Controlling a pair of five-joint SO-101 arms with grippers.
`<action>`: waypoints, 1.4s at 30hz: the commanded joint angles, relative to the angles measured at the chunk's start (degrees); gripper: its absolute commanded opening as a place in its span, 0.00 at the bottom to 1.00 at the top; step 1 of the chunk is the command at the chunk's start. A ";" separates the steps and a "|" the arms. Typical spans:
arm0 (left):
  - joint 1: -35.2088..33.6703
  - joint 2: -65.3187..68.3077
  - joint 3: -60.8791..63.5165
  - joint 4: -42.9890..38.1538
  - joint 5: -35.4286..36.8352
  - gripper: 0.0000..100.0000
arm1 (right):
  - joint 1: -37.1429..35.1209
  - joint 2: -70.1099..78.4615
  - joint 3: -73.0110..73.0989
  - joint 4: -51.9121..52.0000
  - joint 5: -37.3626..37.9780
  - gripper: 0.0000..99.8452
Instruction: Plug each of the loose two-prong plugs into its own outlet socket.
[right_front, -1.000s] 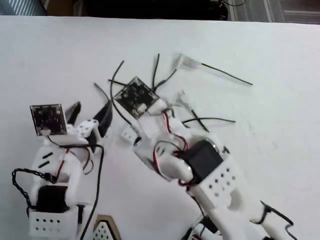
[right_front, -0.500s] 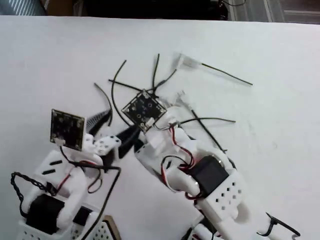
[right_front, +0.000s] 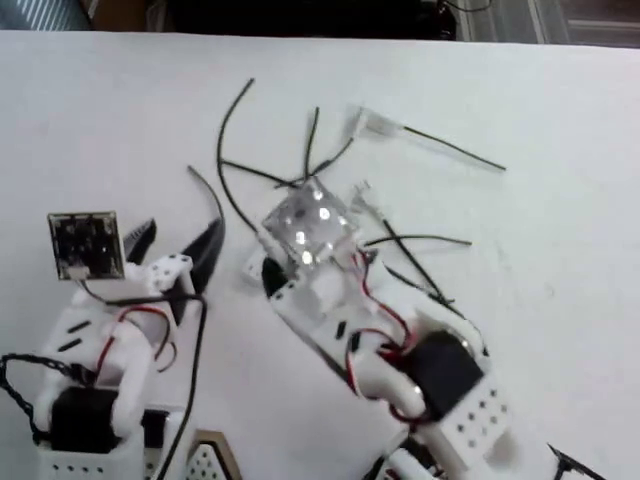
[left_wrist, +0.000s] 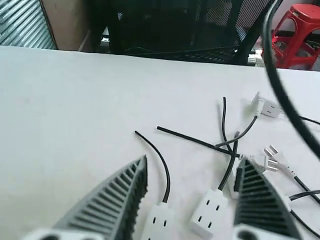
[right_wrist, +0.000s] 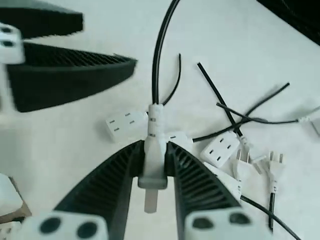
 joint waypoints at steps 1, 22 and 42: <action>1.98 -0.13 0.26 -3.16 -0.44 0.28 | -3.03 -4.44 0.79 -0.92 0.00 0.02; 25.45 -0.13 -13.19 10.29 -10.46 0.28 | -4.88 -4.88 6.07 -0.92 0.00 0.02; 2.51 0.31 3.16 5.71 -20.84 0.31 | 13.67 -3.47 15.91 -8.66 -0.09 0.02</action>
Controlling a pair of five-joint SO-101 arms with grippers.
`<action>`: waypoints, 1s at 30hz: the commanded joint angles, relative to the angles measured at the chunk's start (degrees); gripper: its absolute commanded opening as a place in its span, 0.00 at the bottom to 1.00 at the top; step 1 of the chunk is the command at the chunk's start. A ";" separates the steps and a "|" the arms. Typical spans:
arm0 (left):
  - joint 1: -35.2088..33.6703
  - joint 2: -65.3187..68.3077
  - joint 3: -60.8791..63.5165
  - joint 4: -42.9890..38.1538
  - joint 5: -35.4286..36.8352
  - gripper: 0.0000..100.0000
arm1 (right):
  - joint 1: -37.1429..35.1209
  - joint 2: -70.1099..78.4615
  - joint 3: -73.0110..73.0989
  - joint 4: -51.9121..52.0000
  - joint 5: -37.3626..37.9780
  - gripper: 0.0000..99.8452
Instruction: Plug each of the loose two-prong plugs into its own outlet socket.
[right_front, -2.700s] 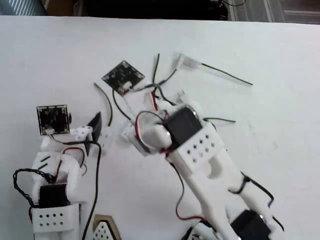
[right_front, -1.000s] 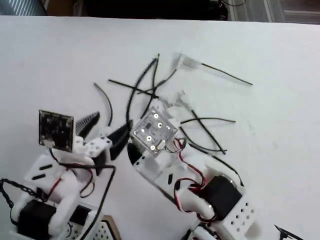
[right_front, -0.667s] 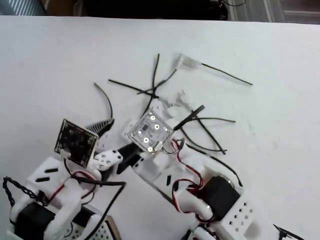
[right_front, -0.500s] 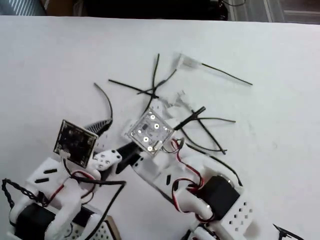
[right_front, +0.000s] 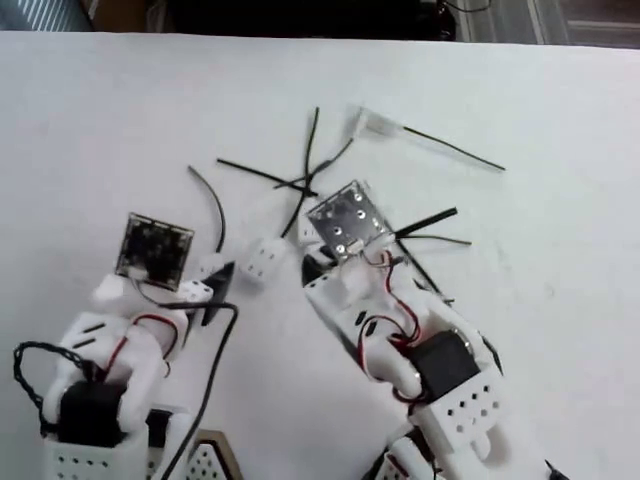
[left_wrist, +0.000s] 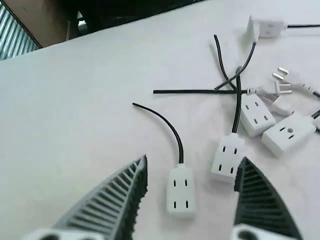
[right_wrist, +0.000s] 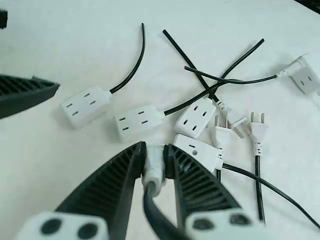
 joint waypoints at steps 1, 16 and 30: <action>-0.22 0.40 0.70 -1.32 -1.23 0.33 | 2.68 2.15 -0.53 -1.54 -0.79 0.02; -10.15 35.30 -15.21 -1.05 -0.62 0.35 | 1.63 34.59 -13.54 -7.16 2.02 0.02; -19.12 34.95 -7.74 -2.02 0.44 0.35 | -6.20 59.74 -33.32 -7.25 15.30 0.02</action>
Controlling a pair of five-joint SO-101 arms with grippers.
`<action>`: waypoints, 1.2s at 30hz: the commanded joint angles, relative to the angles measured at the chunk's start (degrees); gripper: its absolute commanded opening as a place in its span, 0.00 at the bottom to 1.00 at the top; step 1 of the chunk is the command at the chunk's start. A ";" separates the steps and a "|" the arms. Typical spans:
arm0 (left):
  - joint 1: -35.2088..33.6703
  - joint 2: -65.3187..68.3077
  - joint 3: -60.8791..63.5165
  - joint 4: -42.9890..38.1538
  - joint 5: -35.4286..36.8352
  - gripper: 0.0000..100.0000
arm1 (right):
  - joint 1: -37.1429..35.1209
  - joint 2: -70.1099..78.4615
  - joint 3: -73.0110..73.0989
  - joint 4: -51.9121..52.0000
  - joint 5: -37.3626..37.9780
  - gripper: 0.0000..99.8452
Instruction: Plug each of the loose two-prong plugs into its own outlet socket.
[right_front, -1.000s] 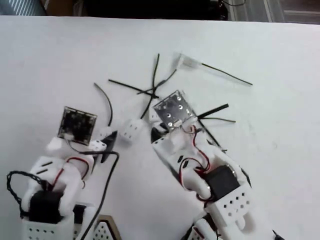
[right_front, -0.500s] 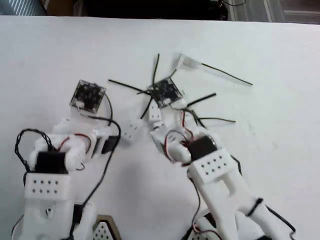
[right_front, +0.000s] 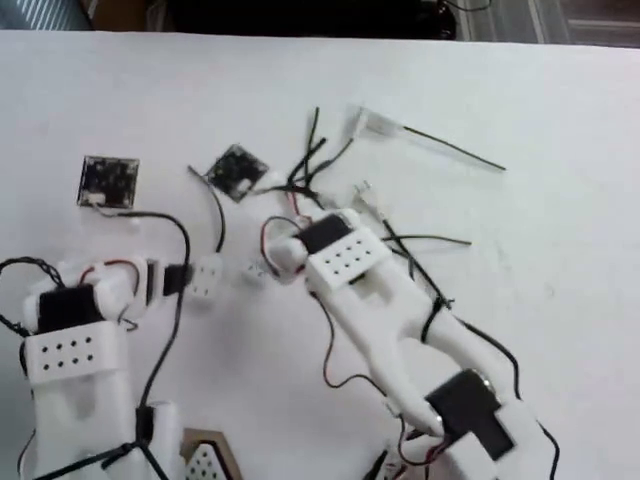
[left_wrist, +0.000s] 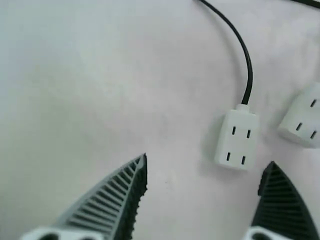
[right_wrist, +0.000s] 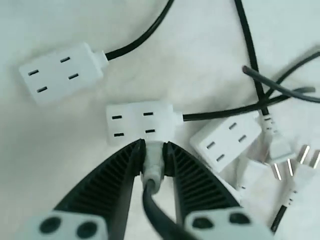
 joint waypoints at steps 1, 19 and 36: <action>-0.57 0.04 2.37 -2.46 0.70 0.35 | -2.15 2.68 -5.71 -1.01 2.02 0.02; -5.14 0.04 5.98 -5.36 3.43 0.35 | -5.85 8.84 -8.62 -1.27 2.02 0.02; -5.23 0.04 6.33 -5.19 3.34 0.35 | -4.35 10.95 -5.45 -6.20 2.46 0.02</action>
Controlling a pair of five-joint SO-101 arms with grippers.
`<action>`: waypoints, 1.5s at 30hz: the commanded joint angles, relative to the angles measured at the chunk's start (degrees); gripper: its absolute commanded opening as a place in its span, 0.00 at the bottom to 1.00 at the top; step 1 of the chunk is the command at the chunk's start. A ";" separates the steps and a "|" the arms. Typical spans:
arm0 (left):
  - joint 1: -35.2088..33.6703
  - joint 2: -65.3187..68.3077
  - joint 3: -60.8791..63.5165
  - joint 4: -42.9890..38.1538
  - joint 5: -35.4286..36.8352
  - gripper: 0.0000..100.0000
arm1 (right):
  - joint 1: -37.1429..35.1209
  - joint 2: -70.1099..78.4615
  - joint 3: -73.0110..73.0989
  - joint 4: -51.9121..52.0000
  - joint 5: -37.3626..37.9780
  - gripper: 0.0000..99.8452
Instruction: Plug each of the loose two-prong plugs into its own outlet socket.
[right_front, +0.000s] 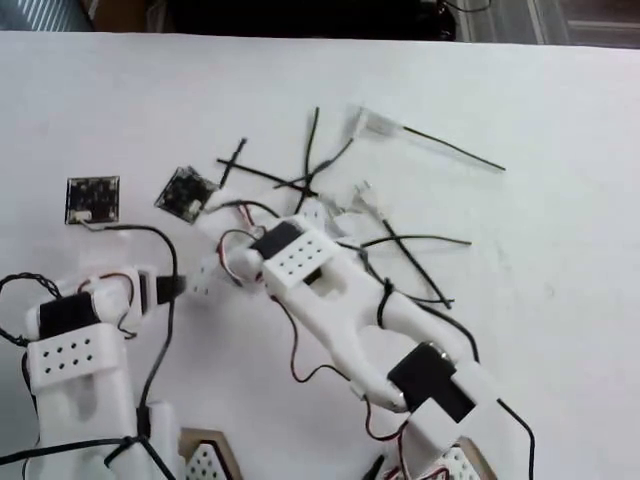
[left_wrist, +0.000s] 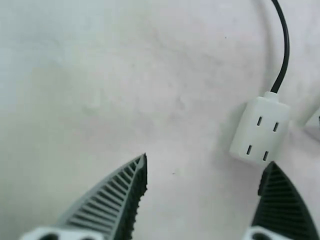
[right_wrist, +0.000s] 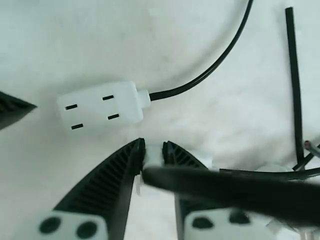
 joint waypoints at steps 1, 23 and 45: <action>-0.48 -0.04 -0.26 -0.97 0.35 0.35 | 1.63 -1.63 0.00 0.04 0.62 0.02; -0.22 -0.04 -0.26 -0.97 0.44 0.35 | 1.80 -13.49 1.05 8.40 0.09 0.02; 20.44 -0.13 -23.56 7.74 15.91 0.35 | -3.82 -33.36 8.79 13.41 -8.88 0.02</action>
